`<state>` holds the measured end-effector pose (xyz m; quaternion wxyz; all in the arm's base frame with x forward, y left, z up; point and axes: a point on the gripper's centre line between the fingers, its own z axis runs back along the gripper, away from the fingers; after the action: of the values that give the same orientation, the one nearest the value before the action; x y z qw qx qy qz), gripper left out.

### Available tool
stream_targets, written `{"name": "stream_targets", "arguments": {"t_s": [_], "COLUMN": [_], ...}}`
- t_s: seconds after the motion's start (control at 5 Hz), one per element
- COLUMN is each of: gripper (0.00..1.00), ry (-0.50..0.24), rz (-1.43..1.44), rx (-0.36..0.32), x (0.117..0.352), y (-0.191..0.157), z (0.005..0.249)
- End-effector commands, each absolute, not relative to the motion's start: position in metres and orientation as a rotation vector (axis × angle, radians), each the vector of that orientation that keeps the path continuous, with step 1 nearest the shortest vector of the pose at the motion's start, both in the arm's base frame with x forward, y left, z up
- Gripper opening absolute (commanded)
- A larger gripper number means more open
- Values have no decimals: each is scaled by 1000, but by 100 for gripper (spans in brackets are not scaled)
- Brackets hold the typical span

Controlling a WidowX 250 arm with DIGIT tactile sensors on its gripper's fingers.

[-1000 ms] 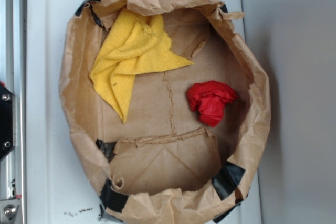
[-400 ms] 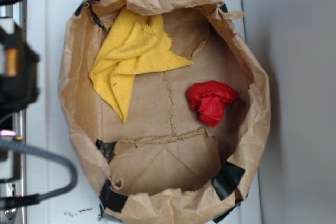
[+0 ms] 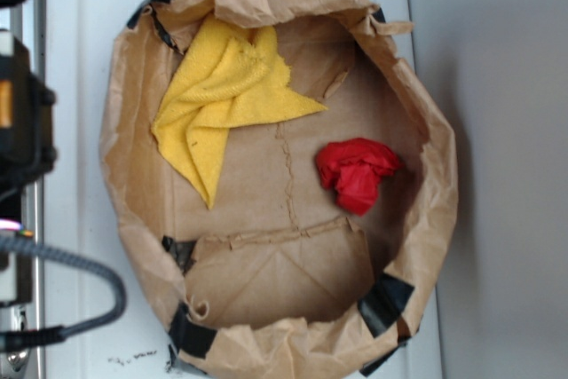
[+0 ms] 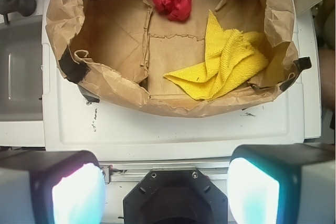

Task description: Grab the yellow cloth.

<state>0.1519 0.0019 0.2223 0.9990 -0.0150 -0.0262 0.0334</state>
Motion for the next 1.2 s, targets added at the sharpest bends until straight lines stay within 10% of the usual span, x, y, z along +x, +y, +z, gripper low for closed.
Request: {"name": "stream_targets", "arguments": {"t_s": [0.0,0.6,1.0], "gripper": [100,100,100], "ry": [-99,80,194], "rz": [126,-103,-208], "rx": [-89,-67,-30], "x": [199,266,254], "y": [32,62,60], "z": [217,134,85]}}
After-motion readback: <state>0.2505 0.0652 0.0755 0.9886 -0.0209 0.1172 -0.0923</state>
